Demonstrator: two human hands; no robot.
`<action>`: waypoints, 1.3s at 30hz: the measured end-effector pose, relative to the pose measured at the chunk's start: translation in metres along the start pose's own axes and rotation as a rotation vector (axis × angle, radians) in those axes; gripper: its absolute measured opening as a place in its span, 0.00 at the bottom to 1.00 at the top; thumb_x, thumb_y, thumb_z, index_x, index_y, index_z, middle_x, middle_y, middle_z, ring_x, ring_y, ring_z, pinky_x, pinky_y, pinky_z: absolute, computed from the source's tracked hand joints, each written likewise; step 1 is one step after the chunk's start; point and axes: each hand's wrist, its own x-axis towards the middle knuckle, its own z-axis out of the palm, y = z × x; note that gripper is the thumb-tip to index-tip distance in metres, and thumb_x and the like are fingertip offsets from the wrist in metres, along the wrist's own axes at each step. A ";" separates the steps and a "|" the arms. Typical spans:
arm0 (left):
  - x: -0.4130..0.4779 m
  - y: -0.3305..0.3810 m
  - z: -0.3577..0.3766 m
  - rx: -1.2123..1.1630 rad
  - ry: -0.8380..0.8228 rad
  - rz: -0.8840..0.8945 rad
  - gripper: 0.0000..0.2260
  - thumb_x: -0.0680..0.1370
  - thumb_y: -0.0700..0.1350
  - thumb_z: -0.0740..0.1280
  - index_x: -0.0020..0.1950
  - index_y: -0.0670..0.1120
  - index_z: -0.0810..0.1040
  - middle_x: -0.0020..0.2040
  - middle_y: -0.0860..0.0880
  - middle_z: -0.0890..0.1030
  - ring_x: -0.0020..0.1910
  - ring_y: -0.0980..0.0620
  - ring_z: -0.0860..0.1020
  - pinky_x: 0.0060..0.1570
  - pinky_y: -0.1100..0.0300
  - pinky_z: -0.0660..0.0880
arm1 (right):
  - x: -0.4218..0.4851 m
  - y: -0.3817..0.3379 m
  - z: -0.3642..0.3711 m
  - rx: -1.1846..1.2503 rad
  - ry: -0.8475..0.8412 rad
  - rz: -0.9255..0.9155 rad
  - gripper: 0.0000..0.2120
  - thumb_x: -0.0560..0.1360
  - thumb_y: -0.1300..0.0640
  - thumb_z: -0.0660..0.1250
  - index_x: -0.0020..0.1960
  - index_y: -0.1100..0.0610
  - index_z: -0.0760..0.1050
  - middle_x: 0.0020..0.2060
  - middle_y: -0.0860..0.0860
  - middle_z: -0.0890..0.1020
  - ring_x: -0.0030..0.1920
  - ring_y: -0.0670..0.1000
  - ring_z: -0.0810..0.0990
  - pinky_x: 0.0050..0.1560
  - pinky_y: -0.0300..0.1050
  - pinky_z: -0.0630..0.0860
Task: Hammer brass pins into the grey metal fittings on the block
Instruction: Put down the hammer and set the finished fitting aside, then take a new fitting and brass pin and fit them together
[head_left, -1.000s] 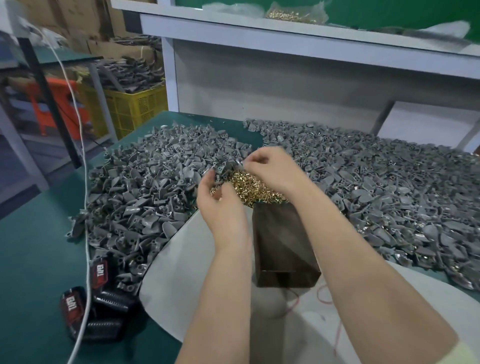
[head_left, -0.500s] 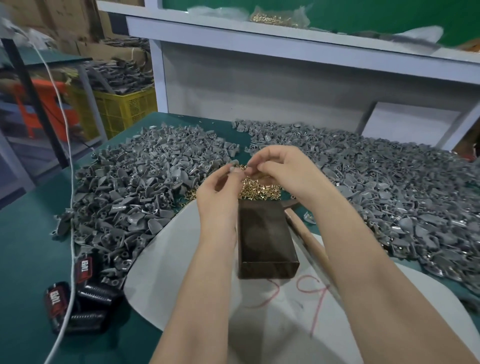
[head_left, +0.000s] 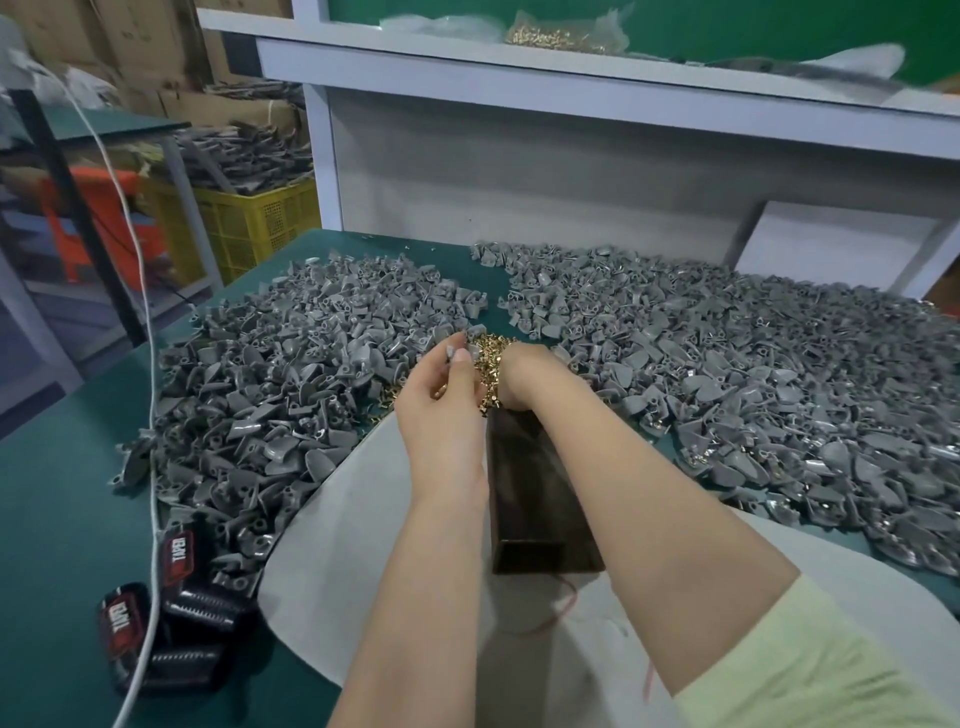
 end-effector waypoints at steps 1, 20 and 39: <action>0.000 0.000 0.000 -0.013 0.000 -0.002 0.10 0.80 0.37 0.63 0.47 0.51 0.79 0.42 0.54 0.81 0.39 0.62 0.80 0.45 0.68 0.76 | 0.001 0.001 0.001 -0.007 0.010 0.002 0.16 0.74 0.59 0.64 0.60 0.62 0.75 0.61 0.58 0.76 0.59 0.59 0.76 0.55 0.47 0.73; -0.011 -0.013 0.003 1.008 -0.341 0.174 0.07 0.76 0.44 0.69 0.40 0.54 0.73 0.38 0.57 0.77 0.51 0.50 0.78 0.58 0.50 0.71 | -0.088 0.078 -0.026 1.071 0.214 -0.126 0.07 0.75 0.69 0.65 0.45 0.60 0.79 0.37 0.55 0.83 0.38 0.48 0.83 0.42 0.37 0.81; -0.014 -0.013 0.005 1.315 -0.328 0.299 0.05 0.78 0.47 0.65 0.48 0.53 0.81 0.53 0.52 0.81 0.59 0.47 0.74 0.58 0.51 0.65 | -0.104 0.065 0.025 0.556 0.497 -0.175 0.03 0.75 0.58 0.67 0.45 0.56 0.79 0.42 0.47 0.73 0.44 0.47 0.73 0.47 0.39 0.67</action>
